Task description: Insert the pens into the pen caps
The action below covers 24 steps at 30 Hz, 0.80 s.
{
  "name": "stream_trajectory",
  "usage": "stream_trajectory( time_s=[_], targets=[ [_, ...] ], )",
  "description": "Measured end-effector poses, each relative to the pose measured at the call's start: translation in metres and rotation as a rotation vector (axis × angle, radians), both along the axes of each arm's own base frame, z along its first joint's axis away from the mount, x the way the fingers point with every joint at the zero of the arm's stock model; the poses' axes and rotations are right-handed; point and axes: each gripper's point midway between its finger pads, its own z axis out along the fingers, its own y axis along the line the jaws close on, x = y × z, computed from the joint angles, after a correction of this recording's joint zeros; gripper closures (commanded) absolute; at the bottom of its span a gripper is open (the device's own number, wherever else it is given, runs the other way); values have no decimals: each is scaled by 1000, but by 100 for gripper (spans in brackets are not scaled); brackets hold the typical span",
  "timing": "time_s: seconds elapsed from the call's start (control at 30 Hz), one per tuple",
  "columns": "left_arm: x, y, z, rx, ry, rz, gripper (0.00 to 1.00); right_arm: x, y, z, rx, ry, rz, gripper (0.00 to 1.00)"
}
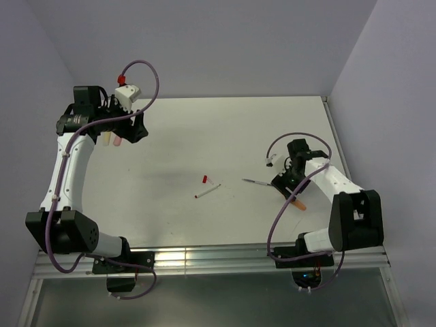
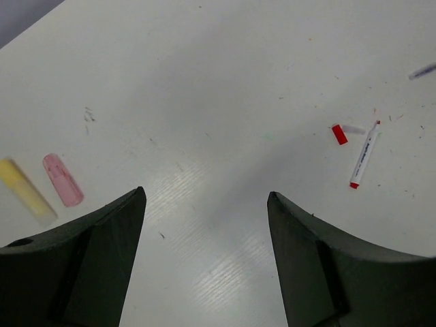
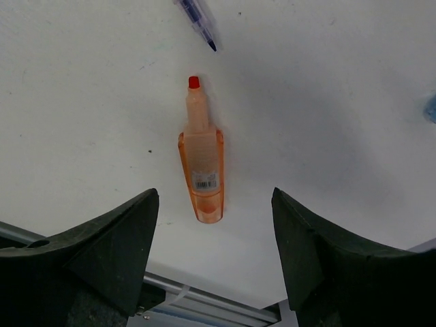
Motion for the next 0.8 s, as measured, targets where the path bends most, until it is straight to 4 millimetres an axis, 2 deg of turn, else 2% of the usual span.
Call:
stream_trajectory(
  time_s=[0.17,0.27,0.5,0.57,0.6,0.7,0.8],
  targets=[
    [-1,-6,-1,-32,7,-18,22,3,0,-15,-7,40,15,30],
    [0,-8,-1,-46,3,-20,22,1,-1,-22,-10,56,28,36],
    [-8,-10,-22,-64,20,-14,21,-12,-3,-38,-21,115,49,50],
    [-13,-11,-20,-69,12,-14,21,-13,-4,-40,-22,121,55,57],
    [-13,-11,-17,-70,-1,-14,22,-13,-4,-40,-23,122,57,65],
    [-14,-11,-7,-70,-41,-16,22,-13,-4,-40,-26,123,60,81],
    [-15,-11,-1,-70,-60,-17,21,-14,-5,-39,-27,124,63,92]
  ],
)
